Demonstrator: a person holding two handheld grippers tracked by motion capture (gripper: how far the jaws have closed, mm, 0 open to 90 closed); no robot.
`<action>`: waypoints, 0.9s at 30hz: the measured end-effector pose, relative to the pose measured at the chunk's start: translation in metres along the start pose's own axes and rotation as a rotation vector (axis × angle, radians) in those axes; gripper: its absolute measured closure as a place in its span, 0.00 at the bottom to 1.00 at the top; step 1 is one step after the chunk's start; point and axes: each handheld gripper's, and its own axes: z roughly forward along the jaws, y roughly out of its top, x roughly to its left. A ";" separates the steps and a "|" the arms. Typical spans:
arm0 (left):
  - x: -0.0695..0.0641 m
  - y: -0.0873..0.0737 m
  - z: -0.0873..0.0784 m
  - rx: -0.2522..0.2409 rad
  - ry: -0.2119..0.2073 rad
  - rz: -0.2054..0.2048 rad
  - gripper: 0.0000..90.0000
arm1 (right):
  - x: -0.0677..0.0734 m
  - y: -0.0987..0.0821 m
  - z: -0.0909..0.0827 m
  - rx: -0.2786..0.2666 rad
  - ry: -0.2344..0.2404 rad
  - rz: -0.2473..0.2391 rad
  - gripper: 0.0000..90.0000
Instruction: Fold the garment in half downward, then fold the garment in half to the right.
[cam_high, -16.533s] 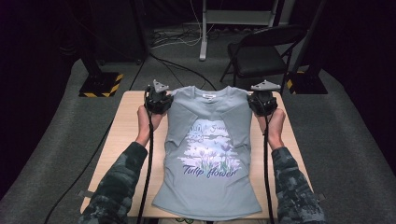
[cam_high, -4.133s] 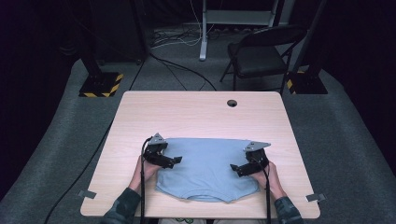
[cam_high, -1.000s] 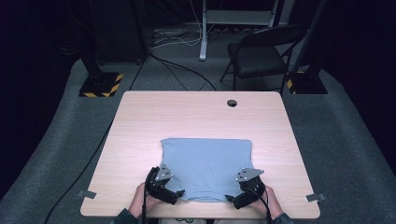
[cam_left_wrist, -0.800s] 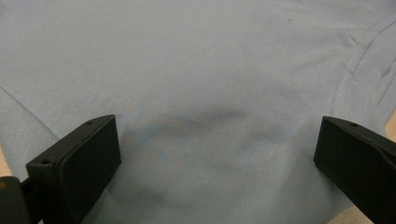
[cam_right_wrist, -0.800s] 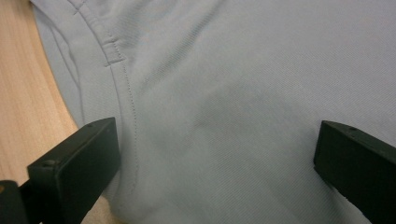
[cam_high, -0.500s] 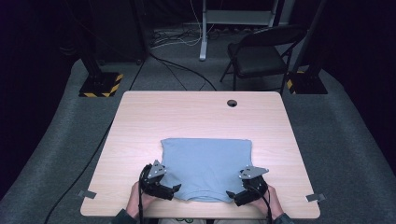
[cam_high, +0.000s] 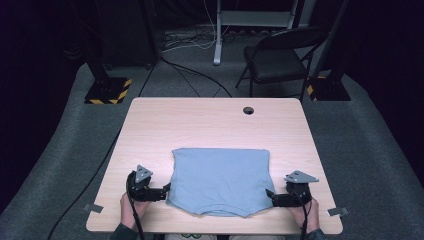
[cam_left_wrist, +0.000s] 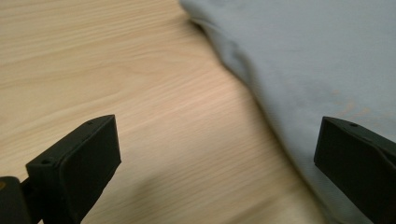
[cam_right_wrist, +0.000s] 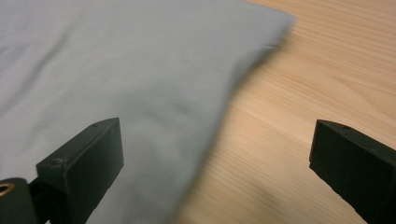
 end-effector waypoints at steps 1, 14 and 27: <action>0.003 -0.001 0.000 0.005 0.006 -0.011 0.00 | -0.006 -0.002 -0.003 -0.002 -0.022 0.020 0.02; 0.011 -0.003 0.004 0.022 0.026 -0.050 0.00 | -0.036 -0.022 -0.014 0.022 -0.115 0.130 0.02; 0.007 0.025 0.018 0.006 0.036 -0.011 0.00 | -0.013 -0.013 -0.010 0.025 -0.065 0.081 0.02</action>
